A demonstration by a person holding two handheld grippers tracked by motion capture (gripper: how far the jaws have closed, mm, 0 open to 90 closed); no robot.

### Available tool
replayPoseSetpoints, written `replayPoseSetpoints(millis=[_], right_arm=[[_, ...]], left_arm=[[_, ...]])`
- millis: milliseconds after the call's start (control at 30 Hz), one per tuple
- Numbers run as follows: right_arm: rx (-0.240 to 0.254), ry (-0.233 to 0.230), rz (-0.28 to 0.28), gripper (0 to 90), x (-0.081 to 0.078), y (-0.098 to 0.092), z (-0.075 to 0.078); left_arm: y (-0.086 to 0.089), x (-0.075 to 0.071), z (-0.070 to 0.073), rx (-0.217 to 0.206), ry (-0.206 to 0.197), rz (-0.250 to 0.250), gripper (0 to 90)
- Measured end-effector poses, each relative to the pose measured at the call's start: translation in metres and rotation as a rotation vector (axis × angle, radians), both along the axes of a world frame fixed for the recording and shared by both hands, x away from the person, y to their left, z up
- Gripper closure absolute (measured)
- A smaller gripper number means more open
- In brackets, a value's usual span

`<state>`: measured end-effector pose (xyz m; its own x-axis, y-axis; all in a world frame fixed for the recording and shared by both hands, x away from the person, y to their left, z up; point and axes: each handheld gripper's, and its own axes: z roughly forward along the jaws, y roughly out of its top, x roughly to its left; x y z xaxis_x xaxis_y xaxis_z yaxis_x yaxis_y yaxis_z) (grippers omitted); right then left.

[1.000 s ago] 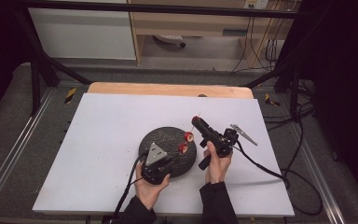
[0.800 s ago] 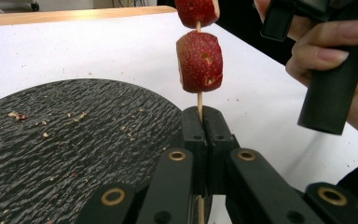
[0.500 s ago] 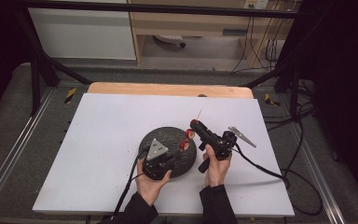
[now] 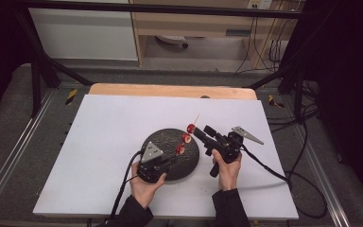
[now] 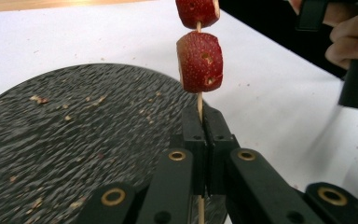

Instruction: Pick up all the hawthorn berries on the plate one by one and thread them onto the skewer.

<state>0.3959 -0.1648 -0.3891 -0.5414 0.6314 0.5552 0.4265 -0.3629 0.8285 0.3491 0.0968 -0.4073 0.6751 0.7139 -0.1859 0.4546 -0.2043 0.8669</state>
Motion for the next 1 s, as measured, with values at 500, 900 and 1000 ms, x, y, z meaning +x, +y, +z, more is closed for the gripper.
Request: replayPoseSetpoints(millis=[500,900,1000], right_arm=[[-0.349,0.033,0.141,2.9,-0.002,-0.011,-0.016],[-0.508,0.06,0.237,0.7,-0.011,-0.029,-0.036],[-0.525,0.056,0.249,0.7,-0.014,-0.037,-0.041]], left_arm=[[0.036,0.001,0.004,0.068,0.017,-0.016,88.6],[0.06,0.012,0.019,0.175,0.046,-0.037,88.5],[0.062,0.017,0.021,0.185,0.059,-0.047,88.5]])
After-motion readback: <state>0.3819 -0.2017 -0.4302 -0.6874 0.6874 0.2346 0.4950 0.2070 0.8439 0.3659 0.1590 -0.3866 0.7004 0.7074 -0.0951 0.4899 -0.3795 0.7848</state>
